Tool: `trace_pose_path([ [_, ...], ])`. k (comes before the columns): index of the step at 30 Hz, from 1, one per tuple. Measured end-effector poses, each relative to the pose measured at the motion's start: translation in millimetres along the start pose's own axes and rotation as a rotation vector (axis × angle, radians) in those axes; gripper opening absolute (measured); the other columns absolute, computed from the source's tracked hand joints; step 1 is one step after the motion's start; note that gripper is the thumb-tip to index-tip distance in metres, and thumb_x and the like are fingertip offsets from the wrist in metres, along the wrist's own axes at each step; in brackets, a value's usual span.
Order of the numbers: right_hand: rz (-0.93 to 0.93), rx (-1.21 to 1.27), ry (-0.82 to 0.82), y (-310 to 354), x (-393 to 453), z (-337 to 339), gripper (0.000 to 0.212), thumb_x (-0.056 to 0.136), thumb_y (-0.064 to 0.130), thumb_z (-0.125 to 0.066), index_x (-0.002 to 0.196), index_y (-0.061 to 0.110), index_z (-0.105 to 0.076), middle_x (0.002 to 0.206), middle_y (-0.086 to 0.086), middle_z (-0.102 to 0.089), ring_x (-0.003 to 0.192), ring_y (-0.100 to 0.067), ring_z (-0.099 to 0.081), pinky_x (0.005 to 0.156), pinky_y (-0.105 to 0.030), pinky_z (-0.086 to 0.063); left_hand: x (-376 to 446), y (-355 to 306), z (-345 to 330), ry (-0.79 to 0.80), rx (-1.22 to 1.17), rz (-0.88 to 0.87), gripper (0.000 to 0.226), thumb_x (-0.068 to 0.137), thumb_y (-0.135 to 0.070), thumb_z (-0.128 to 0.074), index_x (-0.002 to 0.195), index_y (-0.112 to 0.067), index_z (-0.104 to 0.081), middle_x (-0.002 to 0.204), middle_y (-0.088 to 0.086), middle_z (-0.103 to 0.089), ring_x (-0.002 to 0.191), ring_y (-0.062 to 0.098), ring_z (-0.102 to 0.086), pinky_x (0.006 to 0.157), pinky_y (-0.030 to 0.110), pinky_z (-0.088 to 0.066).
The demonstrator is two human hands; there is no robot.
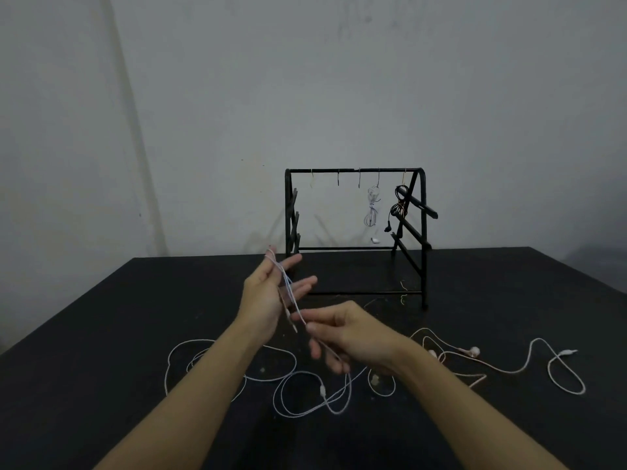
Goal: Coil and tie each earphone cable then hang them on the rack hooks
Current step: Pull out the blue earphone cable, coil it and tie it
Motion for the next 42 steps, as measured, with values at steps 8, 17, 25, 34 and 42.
trace_pose_path([
  [8, -0.049, -0.26, -0.175, 4, -4, 36, 0.019, 0.09, 0.008, -0.055, 0.075, 0.011, -0.066, 0.062, 0.002, -0.056, 0.05, 0.001, -0.049, 0.049, -0.012, -0.038, -12, -11, 8, 0.302, 0.424, 0.122, 0.037, 0.099, -0.01, -0.033, 0.135, -0.018, -0.042, 0.104, 0.007, -0.069, 0.034, 0.003, -0.028, 0.035, 0.014, -0.027],
  [17, 0.271, -0.497, -0.329, 28, 3, 59, 0.012, 0.086, 0.014, -0.064, 0.089, 0.023, -0.071, 0.082, 0.008, -0.069, 0.077, -0.002, -0.064, 0.073, -0.019, -0.052, -23, -2, -7, 0.818, 0.4, 0.466, 0.037, 0.093, -0.002, -0.038, 0.124, -0.011, -0.056, 0.083, 0.003, -0.07, 0.031, 0.002, -0.027, 0.034, 0.012, -0.021],
  [25, 0.017, -0.288, -0.318, 3, -1, 51, 0.027, 0.095, 0.025, -0.051, 0.077, 0.01, -0.063, 0.054, 0.001, -0.054, 0.04, -0.007, -0.05, 0.041, -0.018, -0.039, -19, 2, 0, 0.489, 0.147, 0.247, 0.039, 0.096, -0.007, -0.033, 0.128, -0.019, -0.05, 0.1, 0.001, -0.072, 0.032, 0.001, -0.027, 0.036, 0.011, -0.026],
  [34, 0.036, 0.061, -0.16, 17, 7, 7, 0.02, 0.1, 0.014, -0.039, 0.109, 0.009, -0.056, 0.072, -0.004, -0.056, 0.036, -0.01, -0.05, 0.03, -0.017, -0.033, -8, 5, -2, 0.135, 0.337, -0.025, 0.043, 0.1, -0.015, -0.036, 0.142, -0.022, -0.034, 0.112, 0.003, -0.064, 0.065, 0.007, -0.068, 0.058, 0.018, -0.054],
  [42, 0.022, 0.064, -0.331, 20, 12, 5, 0.02, 0.1, 0.014, -0.036, 0.095, 0.01, -0.054, 0.067, -0.004, -0.056, 0.035, -0.007, -0.039, 0.034, -0.016, -0.029, -3, -7, -2, 0.046, 0.048, -0.044, 0.042, 0.1, -0.007, -0.029, 0.14, -0.02, -0.037, 0.068, 0.004, -0.047, 0.07, 0.019, -0.071, 0.071, 0.031, -0.059],
])
Point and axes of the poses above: each hand's wrist, its own x-axis towards the middle knuckle, its own z-axis out of the back of the hand, y = z × x, the point moved 2 cm from there along x, towards the middle knuckle
